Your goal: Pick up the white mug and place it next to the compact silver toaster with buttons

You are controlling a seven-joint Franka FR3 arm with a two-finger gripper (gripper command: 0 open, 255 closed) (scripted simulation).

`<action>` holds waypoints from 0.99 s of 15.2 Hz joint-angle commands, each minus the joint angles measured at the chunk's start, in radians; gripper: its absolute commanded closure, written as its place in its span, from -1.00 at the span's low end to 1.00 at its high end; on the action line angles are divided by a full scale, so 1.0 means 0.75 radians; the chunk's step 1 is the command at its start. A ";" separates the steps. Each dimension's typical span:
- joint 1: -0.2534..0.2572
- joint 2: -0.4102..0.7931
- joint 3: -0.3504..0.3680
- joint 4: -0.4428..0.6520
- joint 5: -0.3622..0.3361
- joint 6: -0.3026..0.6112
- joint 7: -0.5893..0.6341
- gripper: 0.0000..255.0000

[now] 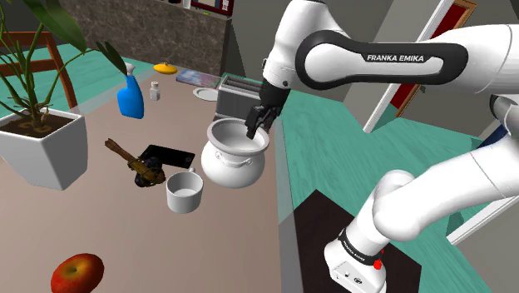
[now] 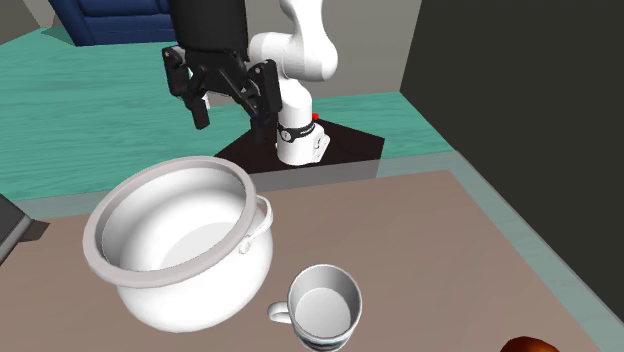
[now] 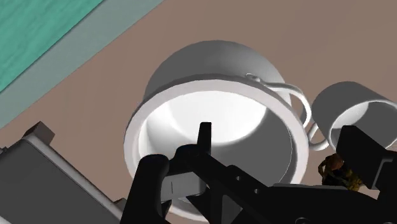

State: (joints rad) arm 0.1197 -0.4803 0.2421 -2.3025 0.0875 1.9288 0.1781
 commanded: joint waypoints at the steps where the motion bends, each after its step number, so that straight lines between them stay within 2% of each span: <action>1: 0.011 0.064 0.045 0.008 -0.001 0.052 0.043 -1.00; 8: 0.040 0.348 0.203 0.122 -0.066 0.192 0.226 -1.00; 15: 0.084 0.683 0.329 0.309 -0.234 0.277 0.446 -1.00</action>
State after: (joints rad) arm 0.1821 -0.0398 0.4823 -2.0714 -0.0625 2.1371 0.4826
